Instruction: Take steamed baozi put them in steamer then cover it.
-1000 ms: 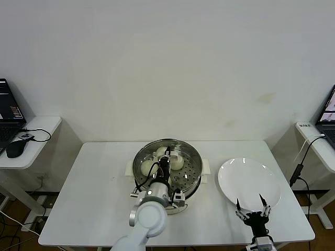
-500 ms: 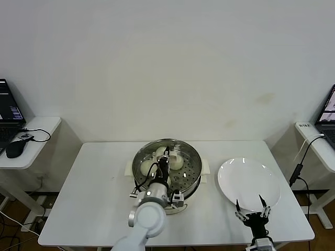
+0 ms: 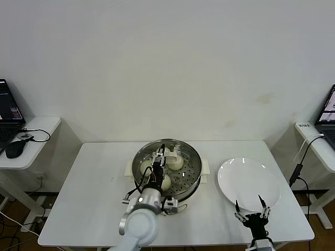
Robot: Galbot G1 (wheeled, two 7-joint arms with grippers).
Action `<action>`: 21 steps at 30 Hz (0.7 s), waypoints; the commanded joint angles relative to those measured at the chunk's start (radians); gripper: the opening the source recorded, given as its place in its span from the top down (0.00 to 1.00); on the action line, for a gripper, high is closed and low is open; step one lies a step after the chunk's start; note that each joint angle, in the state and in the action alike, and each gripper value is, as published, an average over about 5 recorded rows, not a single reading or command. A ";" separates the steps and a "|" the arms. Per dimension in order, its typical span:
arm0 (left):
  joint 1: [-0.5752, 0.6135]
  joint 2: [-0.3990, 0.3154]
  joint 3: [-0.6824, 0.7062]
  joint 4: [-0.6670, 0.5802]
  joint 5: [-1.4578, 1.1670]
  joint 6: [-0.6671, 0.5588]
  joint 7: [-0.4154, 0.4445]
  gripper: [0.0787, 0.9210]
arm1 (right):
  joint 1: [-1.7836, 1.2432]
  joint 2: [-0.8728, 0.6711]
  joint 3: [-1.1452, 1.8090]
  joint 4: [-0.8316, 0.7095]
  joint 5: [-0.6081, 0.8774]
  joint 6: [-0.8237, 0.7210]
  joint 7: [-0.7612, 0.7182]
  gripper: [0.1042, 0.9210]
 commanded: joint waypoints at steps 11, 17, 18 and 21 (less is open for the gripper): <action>0.611 0.194 -0.441 -0.302 -1.182 -0.457 -0.479 0.13 | -0.031 -0.030 -0.001 0.007 0.107 0.047 -0.070 0.12; 0.705 0.132 -0.555 -0.240 -1.630 -0.600 -0.484 0.12 | -0.088 -0.059 -0.011 0.032 0.127 0.071 -0.101 0.12; 0.713 0.129 -0.557 -0.242 -1.649 -0.589 -0.489 0.12 | -0.098 -0.063 -0.011 0.037 0.134 0.074 -0.104 0.12; 0.730 0.125 -0.550 -0.257 -1.702 -0.542 -0.504 0.12 | -0.131 -0.076 -0.011 0.056 0.171 0.079 -0.118 0.12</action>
